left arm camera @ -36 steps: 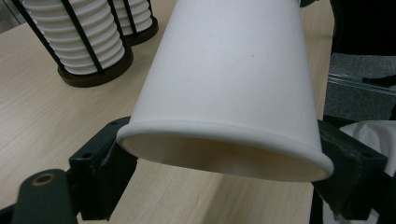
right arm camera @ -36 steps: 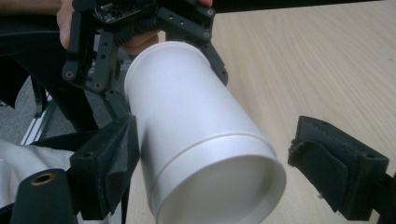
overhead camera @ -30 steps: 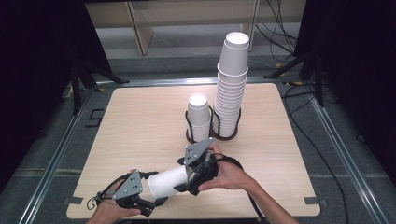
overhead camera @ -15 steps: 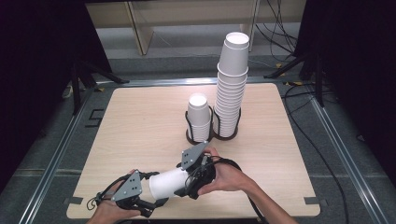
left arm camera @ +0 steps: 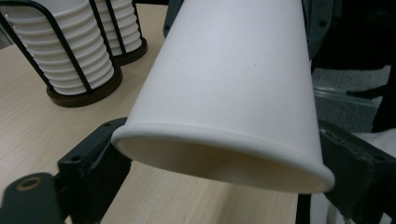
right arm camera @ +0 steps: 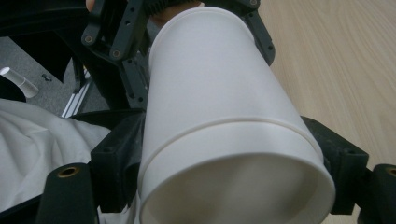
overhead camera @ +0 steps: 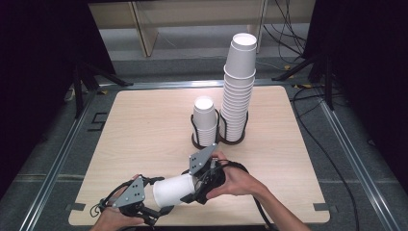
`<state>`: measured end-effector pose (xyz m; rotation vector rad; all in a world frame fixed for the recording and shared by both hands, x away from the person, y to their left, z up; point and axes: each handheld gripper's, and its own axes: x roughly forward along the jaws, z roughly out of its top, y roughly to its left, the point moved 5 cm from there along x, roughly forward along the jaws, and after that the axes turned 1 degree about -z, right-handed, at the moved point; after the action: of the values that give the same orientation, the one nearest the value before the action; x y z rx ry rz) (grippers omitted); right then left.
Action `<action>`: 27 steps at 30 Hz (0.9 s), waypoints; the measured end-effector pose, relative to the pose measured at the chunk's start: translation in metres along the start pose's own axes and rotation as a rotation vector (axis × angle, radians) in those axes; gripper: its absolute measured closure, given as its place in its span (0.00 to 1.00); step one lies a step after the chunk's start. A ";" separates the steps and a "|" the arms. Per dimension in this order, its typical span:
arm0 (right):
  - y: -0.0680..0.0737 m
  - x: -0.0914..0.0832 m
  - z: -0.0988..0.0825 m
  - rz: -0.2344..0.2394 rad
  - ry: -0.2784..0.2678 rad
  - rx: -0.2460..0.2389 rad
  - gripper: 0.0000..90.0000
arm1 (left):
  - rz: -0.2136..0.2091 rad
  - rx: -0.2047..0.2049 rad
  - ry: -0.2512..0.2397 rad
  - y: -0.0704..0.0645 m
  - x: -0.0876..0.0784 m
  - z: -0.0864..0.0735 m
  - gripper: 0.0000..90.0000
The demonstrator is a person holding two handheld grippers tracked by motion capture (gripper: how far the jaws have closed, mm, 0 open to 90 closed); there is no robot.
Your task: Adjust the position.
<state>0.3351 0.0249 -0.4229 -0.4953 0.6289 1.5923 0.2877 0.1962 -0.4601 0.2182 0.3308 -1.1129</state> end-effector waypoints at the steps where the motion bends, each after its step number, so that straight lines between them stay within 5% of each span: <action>1: 0.000 0.000 0.001 -0.001 -0.008 0.000 0.27 | 0.000 0.009 0.009 0.002 -0.002 0.000 0.09; 9: -0.002 -0.012 0.005 0.008 -0.080 0.009 0.28 | -0.025 -0.055 -0.119 0.006 -0.007 0.007 0.10; 16: -0.013 -0.029 0.000 -0.035 -0.119 0.032 0.28 | -0.012 -0.107 -0.170 0.014 -0.016 0.008 0.14; 17: -0.017 -0.035 -0.002 -0.053 -0.141 0.045 0.28 | -0.030 -0.123 -0.211 0.015 -0.015 0.010 0.16; 24: -0.025 -0.052 -0.004 -0.070 -0.223 0.080 0.28 | -0.008 -0.146 -0.192 0.016 -0.015 0.009 0.16; 25: -0.025 -0.052 -0.004 -0.070 -0.223 0.080 0.28 | -0.016 -0.161 -0.224 0.016 -0.012 0.010 0.16; 27: -0.024 -0.053 -0.003 -0.058 -0.239 0.079 0.28 | 0.009 -0.162 -0.195 0.018 -0.014 0.009 0.16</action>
<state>0.3650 -0.0158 -0.3939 -0.2577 0.4894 1.5365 0.2996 0.2125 -0.4467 -0.0325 0.2439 -1.0834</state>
